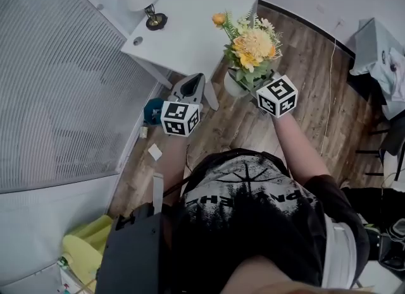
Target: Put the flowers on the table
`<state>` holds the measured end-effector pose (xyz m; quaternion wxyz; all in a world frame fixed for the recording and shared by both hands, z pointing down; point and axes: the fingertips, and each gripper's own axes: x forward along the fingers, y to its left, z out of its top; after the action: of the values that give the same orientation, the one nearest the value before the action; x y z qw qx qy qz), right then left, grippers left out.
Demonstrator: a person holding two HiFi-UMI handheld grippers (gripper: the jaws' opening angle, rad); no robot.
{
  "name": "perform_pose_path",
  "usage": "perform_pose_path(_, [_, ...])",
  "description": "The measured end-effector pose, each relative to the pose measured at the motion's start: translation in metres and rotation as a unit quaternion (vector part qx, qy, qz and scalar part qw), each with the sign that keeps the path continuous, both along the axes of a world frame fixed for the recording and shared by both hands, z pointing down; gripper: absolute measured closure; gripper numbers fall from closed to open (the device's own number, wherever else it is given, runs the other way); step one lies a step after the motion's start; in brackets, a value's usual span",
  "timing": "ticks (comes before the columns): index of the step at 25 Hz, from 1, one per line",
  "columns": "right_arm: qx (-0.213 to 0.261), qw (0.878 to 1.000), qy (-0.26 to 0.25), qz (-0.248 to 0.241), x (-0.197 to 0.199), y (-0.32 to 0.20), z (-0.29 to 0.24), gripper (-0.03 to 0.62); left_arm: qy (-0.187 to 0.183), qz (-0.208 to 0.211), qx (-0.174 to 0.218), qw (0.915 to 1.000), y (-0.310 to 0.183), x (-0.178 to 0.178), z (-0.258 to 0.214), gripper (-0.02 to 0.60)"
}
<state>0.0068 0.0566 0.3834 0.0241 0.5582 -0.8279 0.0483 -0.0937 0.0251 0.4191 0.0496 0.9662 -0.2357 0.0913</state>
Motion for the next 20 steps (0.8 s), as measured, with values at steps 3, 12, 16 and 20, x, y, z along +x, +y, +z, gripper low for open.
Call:
perform_pose_path(3, [-0.005, 1.000, 0.003, 0.005, -0.004, -0.026, 0.005, 0.345, -0.001, 0.008, -0.007, 0.9999, -0.025, -0.003, 0.006, 0.569])
perform_pose_path(12, [-0.002, 1.000, 0.015, 0.008, 0.000, -0.036, 0.008, 0.345, 0.007, 0.013, -0.012, 0.9998, -0.034, 0.004, 0.008, 0.569])
perform_pose_path(16, [-0.009, 1.000, 0.013, 0.009, 0.007, -0.061, 0.007, 0.345, 0.005, 0.013, -0.025, 0.9996, -0.059, 0.010, 0.015, 0.569])
perform_pose_path(20, [-0.017, 1.000, 0.012, 0.007, 0.016, -0.077, 0.016, 0.345, 0.005, 0.010, -0.031, 0.9995, -0.073, 0.018, 0.022, 0.569])
